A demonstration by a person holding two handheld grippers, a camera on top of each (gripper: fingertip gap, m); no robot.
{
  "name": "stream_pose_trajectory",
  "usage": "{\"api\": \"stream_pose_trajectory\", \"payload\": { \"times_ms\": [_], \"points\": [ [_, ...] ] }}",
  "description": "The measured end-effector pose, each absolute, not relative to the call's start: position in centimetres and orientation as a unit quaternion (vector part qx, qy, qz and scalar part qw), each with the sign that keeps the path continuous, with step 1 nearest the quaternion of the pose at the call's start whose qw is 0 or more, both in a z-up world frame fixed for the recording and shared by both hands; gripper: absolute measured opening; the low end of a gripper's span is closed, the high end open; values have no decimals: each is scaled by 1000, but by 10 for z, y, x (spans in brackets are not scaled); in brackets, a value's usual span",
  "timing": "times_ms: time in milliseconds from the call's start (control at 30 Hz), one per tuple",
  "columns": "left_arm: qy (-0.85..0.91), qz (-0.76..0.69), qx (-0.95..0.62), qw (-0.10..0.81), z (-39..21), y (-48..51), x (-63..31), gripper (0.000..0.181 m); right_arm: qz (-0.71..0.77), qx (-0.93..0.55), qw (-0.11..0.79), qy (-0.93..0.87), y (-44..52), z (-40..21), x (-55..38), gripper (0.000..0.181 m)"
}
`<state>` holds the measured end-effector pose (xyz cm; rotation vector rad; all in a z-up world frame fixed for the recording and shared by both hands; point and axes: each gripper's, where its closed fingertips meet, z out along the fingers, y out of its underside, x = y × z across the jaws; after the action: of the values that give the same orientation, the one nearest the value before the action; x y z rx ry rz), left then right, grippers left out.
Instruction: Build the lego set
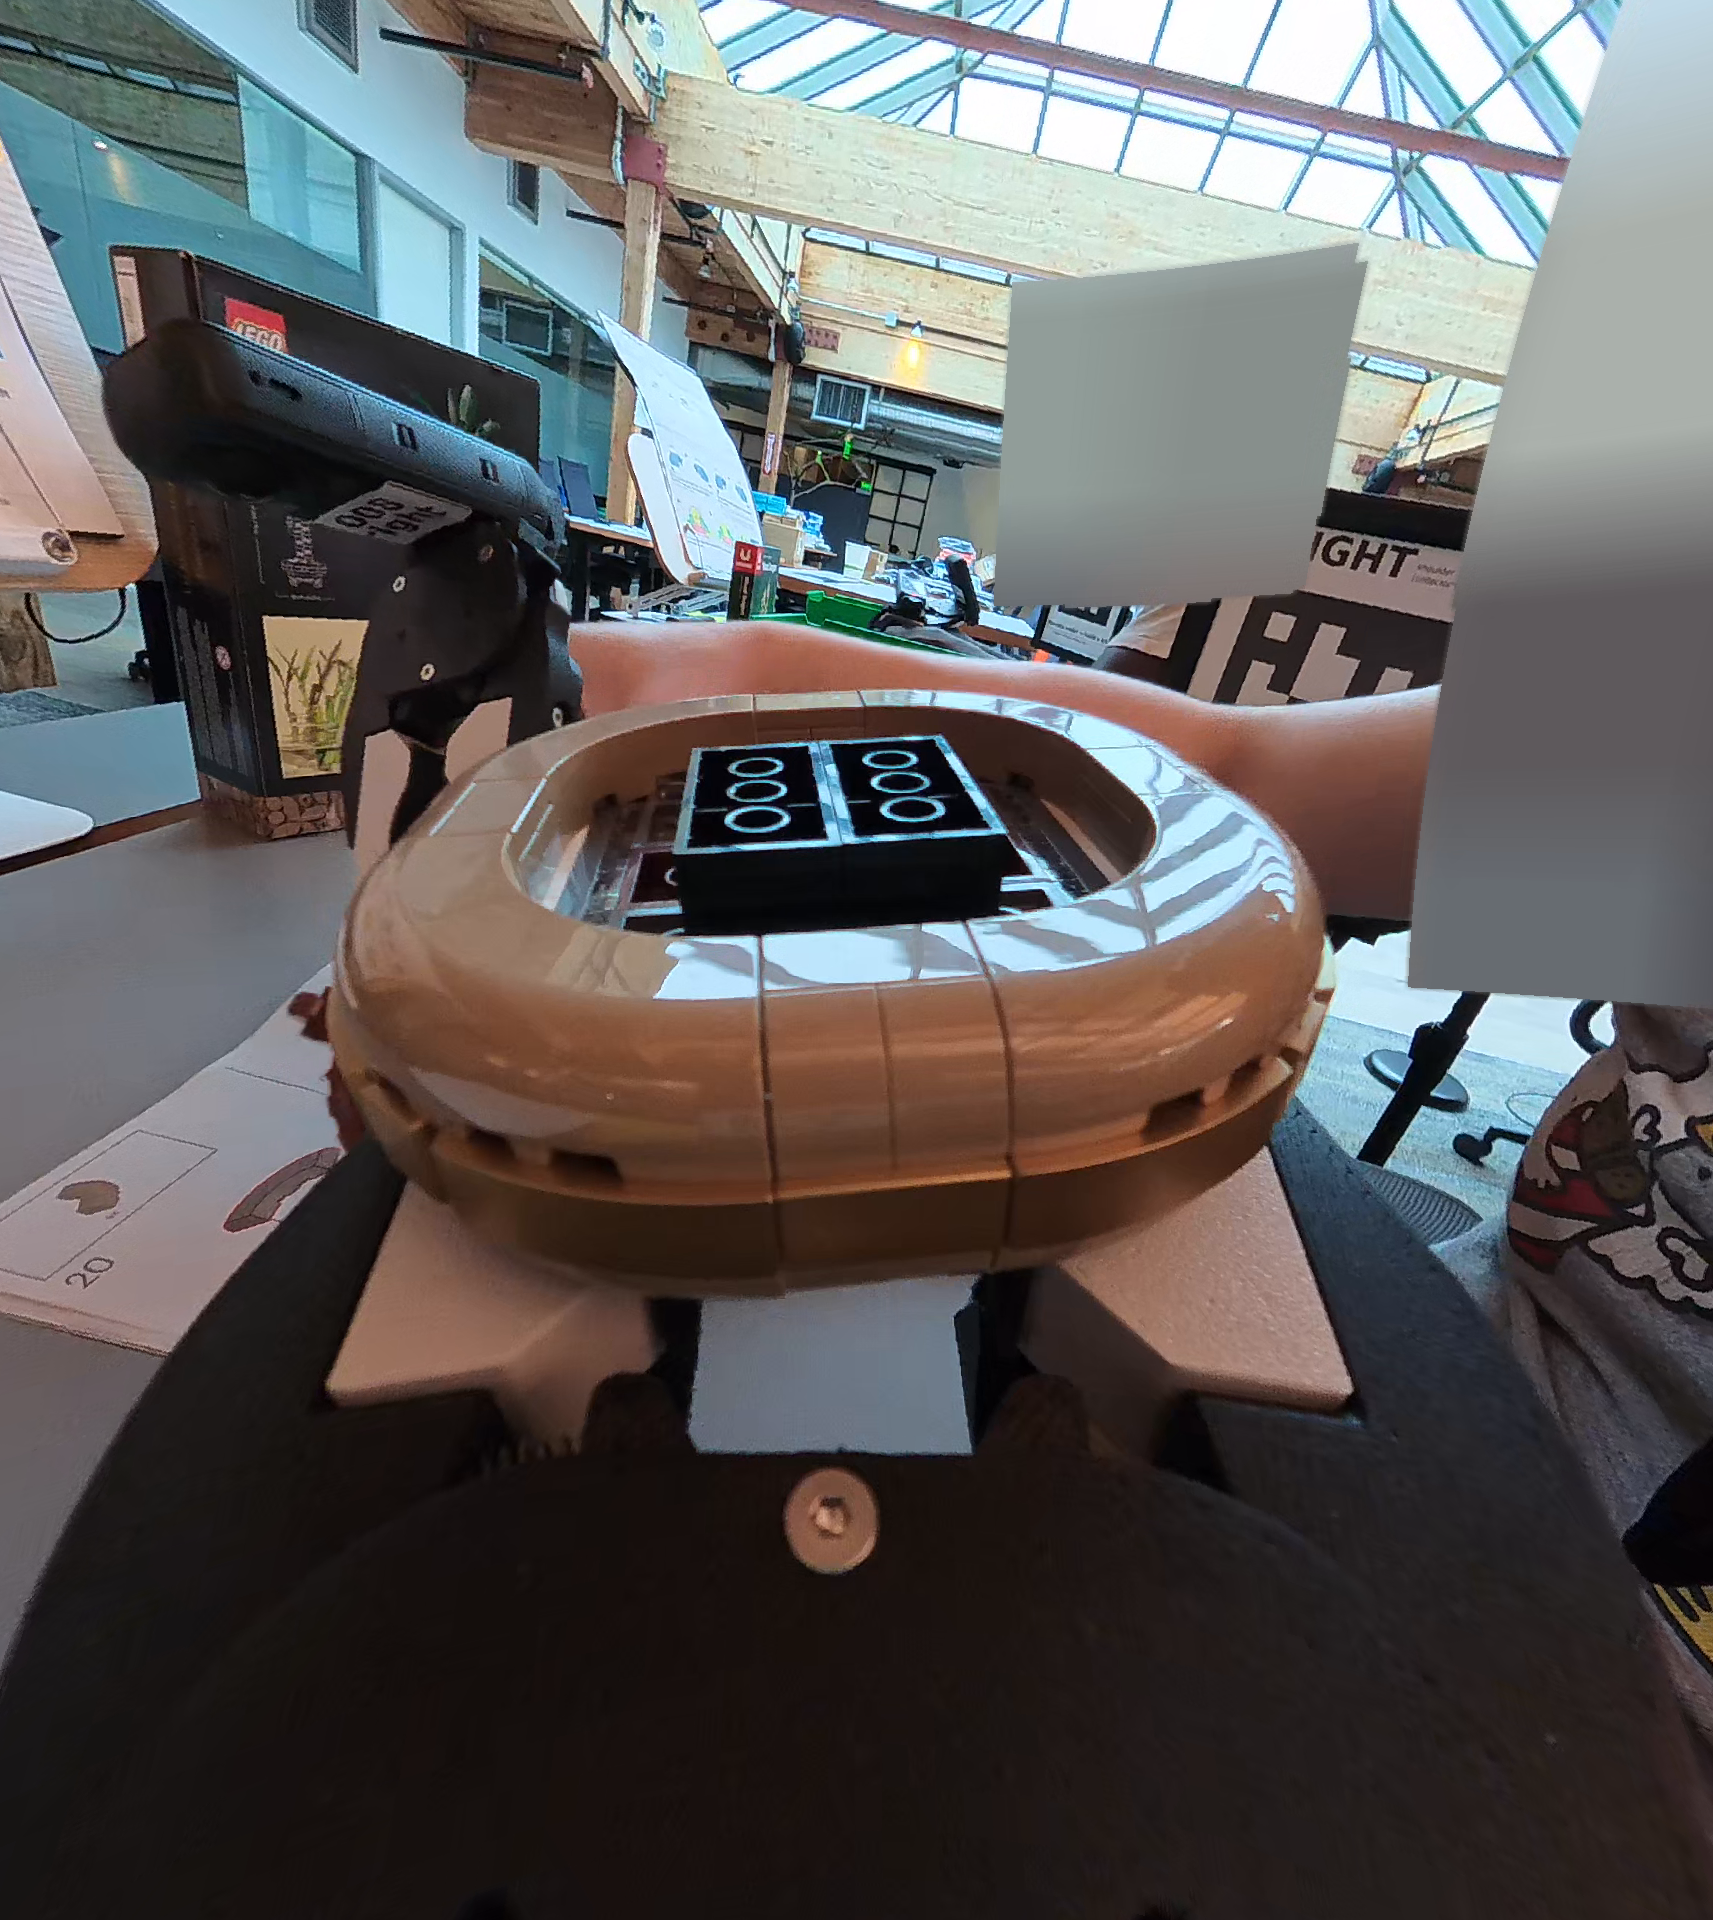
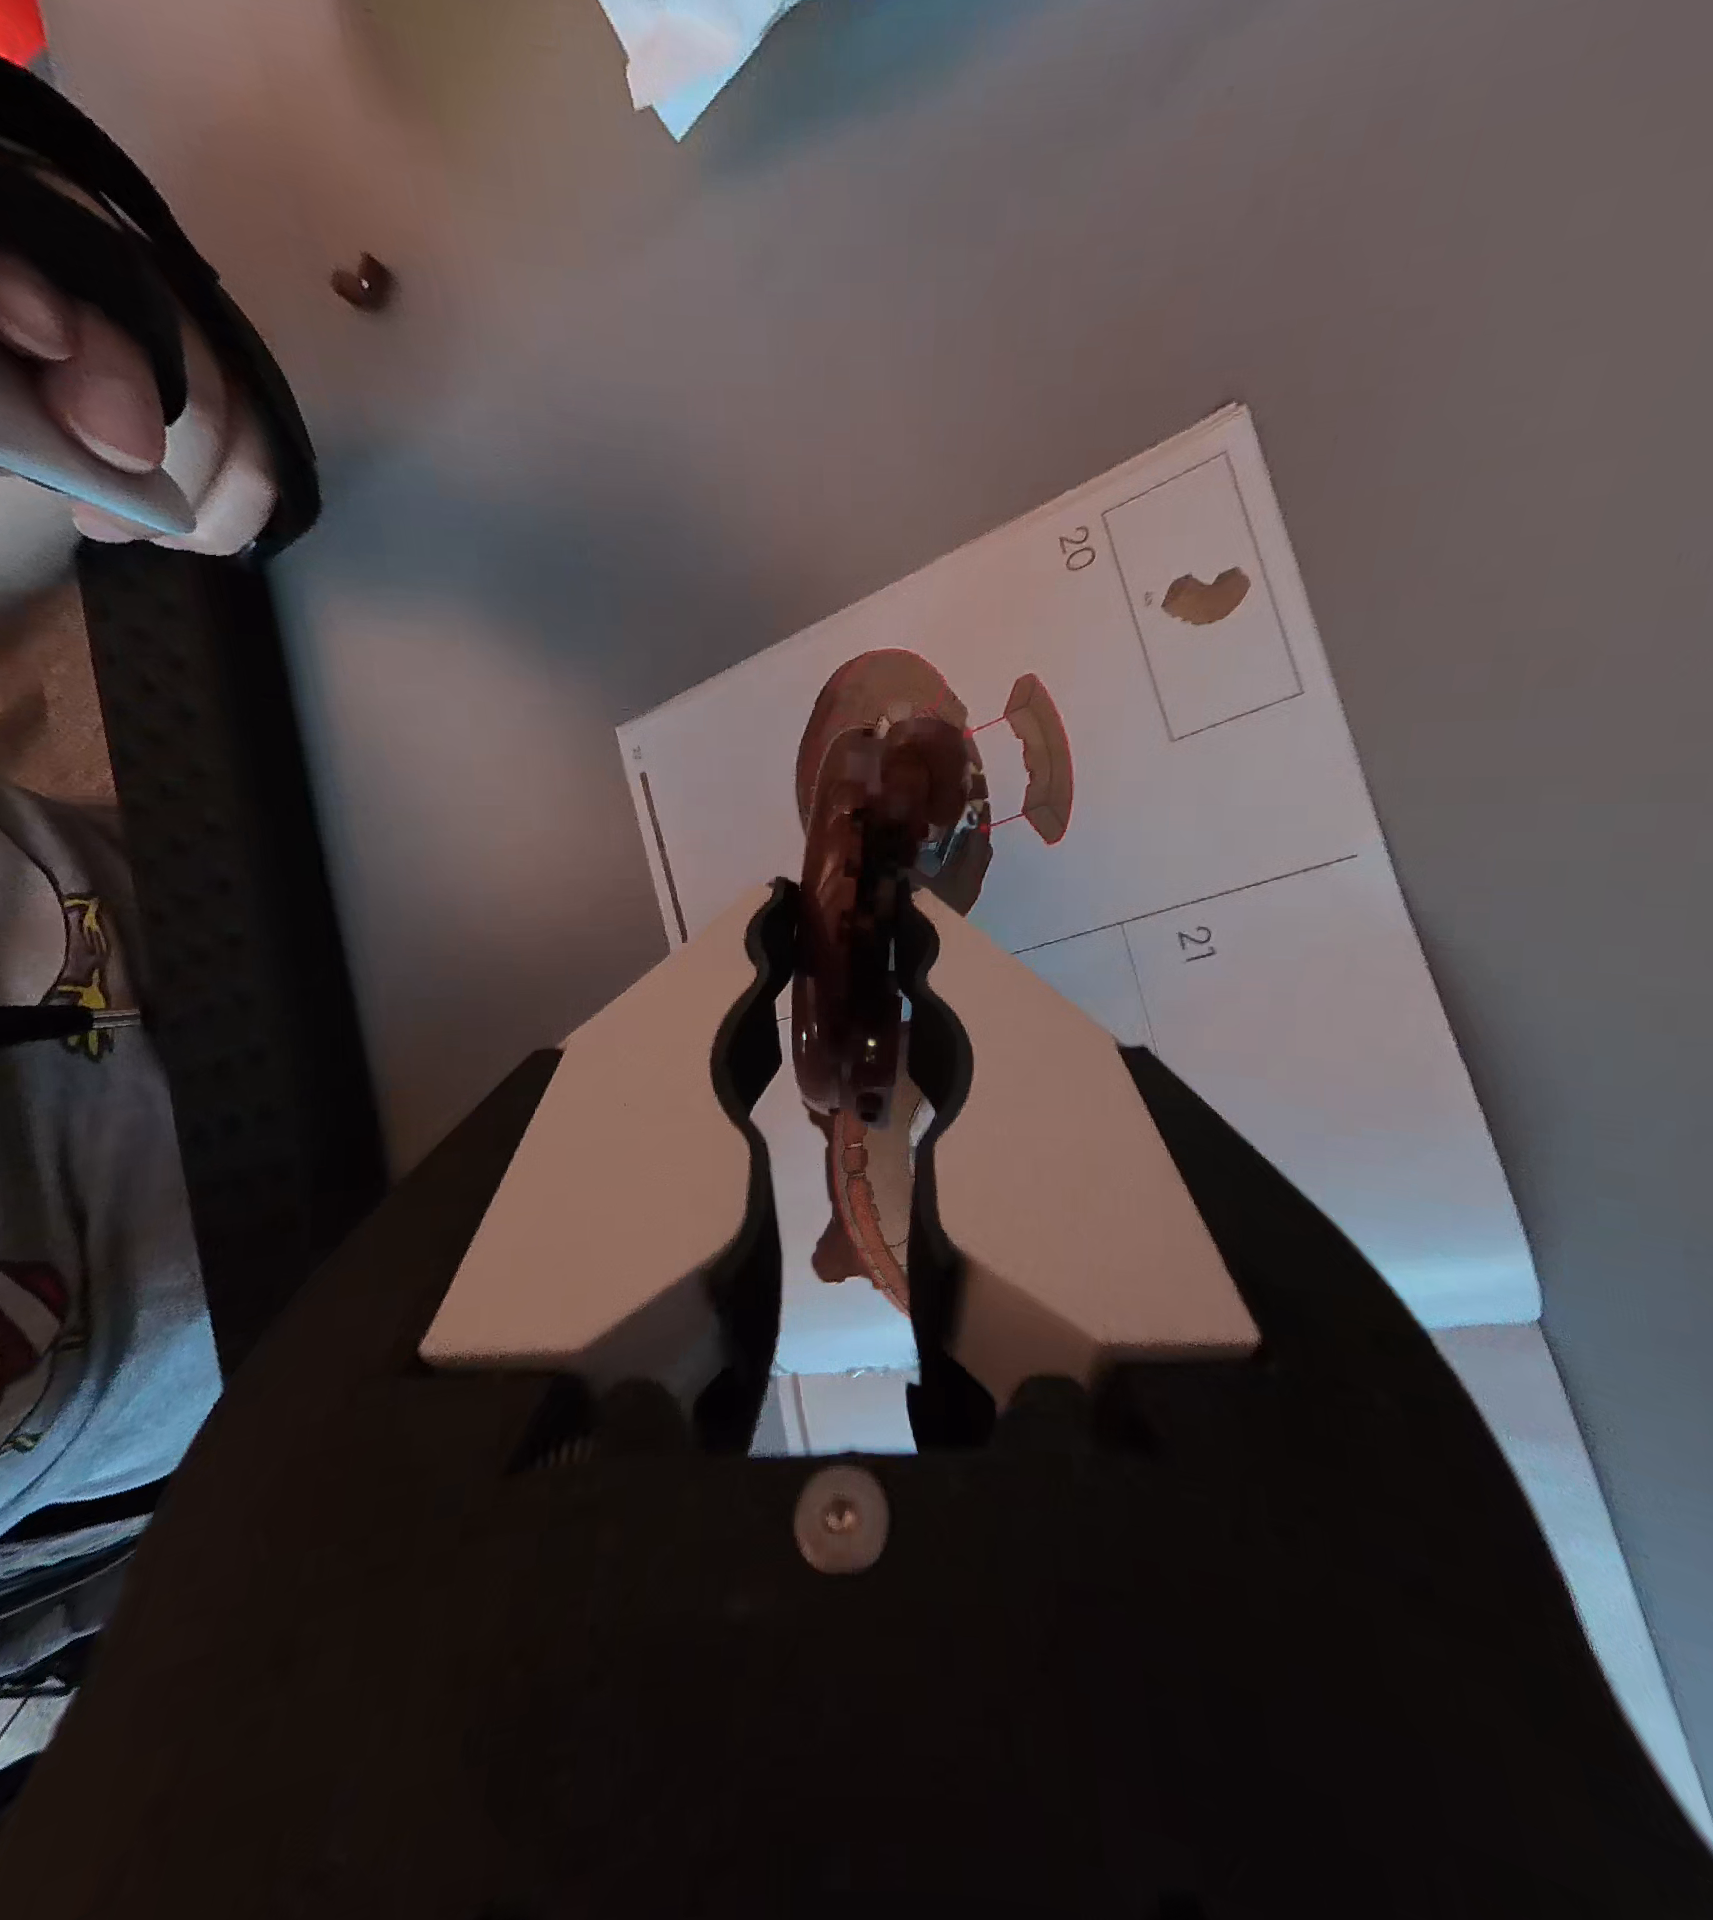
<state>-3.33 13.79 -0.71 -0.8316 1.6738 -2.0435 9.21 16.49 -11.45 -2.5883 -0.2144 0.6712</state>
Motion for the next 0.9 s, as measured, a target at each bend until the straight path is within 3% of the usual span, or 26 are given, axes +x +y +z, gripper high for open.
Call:
{"api": "stream_pose_trajectory", "payload": {
  "times_ms": [267,900],
  "points": [
    [598,-723,-293,185,-8,136,-34,65,273,-937,212,-51,174,-109,83,21],
    [601,-722,-293,181,-9,136,-34,62,172,-976,95,-95,154,-106,95,16]
  ]
}}
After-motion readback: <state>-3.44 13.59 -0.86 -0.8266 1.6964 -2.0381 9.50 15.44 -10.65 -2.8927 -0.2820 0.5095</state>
